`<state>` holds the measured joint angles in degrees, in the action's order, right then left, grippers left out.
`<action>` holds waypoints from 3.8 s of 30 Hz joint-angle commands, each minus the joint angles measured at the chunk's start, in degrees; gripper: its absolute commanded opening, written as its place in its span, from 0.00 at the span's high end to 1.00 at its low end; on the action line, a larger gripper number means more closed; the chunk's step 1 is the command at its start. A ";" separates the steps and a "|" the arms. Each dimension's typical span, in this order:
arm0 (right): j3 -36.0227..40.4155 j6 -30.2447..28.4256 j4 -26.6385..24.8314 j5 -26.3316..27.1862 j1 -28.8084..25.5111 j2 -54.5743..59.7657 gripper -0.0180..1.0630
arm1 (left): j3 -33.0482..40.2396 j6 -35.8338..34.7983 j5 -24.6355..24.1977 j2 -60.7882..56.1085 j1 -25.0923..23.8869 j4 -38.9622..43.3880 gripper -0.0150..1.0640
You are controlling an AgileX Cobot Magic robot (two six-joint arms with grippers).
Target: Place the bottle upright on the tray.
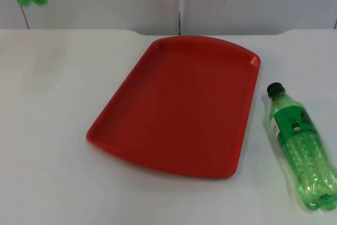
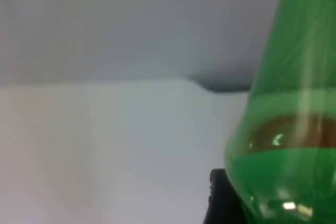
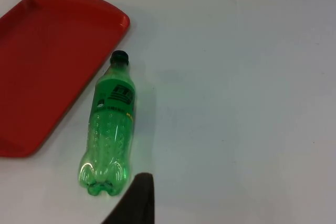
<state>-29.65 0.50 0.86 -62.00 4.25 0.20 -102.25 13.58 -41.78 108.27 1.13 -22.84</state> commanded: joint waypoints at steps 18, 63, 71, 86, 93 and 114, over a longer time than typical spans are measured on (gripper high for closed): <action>0.13 -0.02 0.01 0.26 -0.35 -0.20 0.01 | 26.86 8.30 28.81 -20.97 4.24 -6.76 0.99; 0.13 -0.02 0.01 0.26 -0.35 -0.20 0.01 | 39.71 -33.37 89.61 -4.43 13.67 64.99 0.99; 0.13 -0.02 0.01 0.26 -0.35 -0.20 0.01 | 39.67 -30.98 97.54 0.90 13.67 56.12 0.99; 0.13 -0.02 0.01 0.26 -0.35 -0.20 0.01 | 34.62 -26.85 108.06 16.91 13.67 54.01 0.99; 0.13 -0.02 0.01 0.26 -0.35 -0.20 0.01 | 27.86 -28.02 108.06 23.25 13.67 55.21 0.99; 0.13 -0.02 0.01 0.26 -0.35 -0.20 0.01 | 20.23 -28.81 108.05 34.33 13.67 58.23 0.99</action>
<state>-29.65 0.39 0.86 -62.00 4.25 0.20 -81.74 -14.85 65.01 142.45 14.84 34.27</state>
